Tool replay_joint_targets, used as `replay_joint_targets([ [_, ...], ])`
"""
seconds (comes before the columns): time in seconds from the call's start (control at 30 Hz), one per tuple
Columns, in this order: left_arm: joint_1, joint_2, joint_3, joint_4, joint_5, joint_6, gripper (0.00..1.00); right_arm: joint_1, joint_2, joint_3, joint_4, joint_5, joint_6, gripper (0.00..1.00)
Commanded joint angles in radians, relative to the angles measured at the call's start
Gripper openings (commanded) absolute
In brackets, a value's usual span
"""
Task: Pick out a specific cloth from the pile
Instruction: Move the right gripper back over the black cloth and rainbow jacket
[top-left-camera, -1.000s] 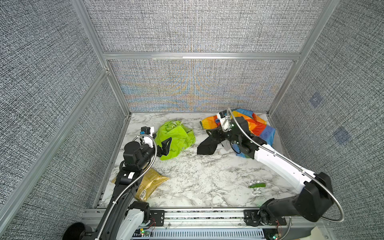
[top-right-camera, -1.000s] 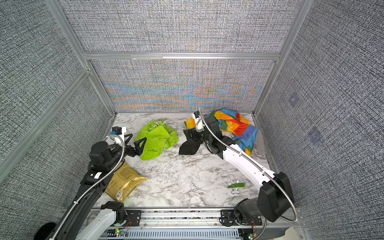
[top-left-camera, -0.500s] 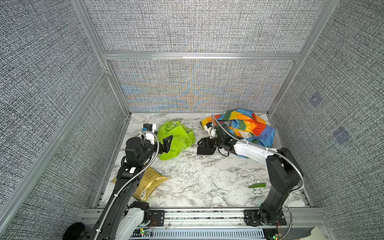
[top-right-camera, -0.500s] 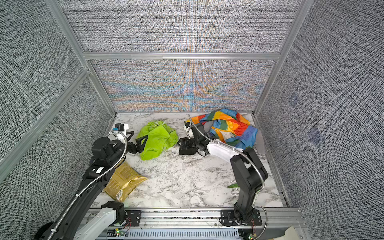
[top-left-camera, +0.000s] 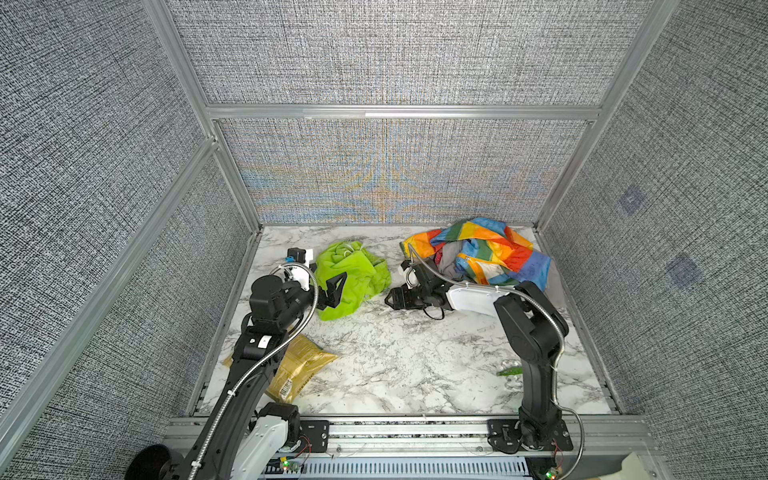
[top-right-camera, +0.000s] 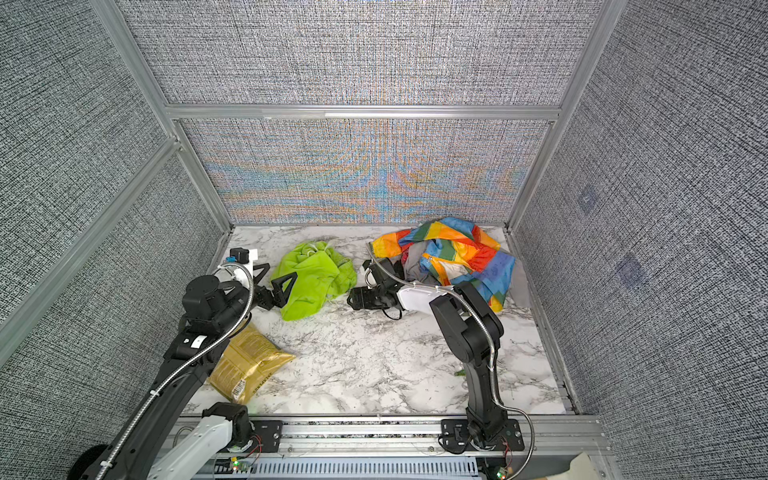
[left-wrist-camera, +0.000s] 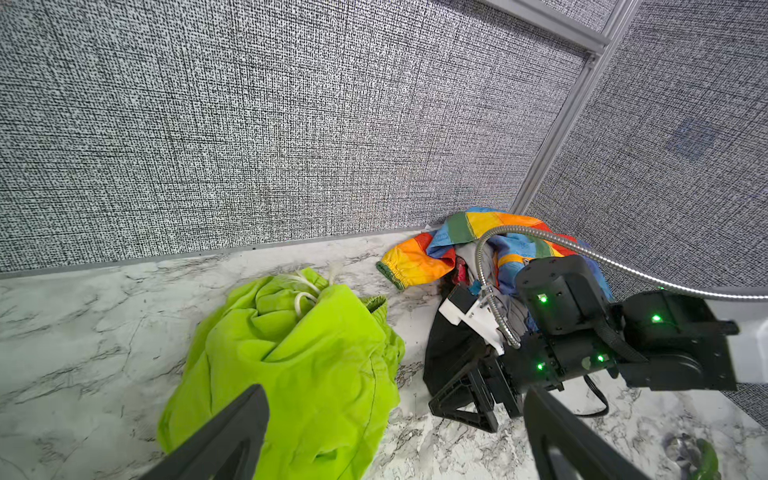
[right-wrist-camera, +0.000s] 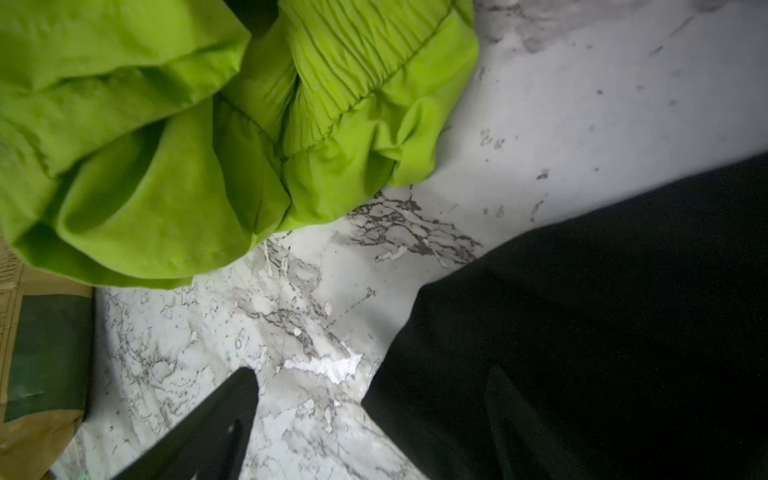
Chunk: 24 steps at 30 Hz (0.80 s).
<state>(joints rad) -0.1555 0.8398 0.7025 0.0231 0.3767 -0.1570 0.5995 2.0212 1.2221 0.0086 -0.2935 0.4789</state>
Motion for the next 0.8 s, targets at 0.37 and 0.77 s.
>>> replay_joint_targets([
  [0.37, 0.001, -0.007, 0.004, 0.023, 0.016, 0.000, 0.99, -0.115, -0.183, -0.132, -0.202, 0.305, -0.044, 0.91],
  [0.77, 0.000, -0.016, 0.000, 0.020, 0.013, -0.001, 0.99, -0.100, -0.256, -0.142, -0.185, 0.294, -0.100, 0.92],
])
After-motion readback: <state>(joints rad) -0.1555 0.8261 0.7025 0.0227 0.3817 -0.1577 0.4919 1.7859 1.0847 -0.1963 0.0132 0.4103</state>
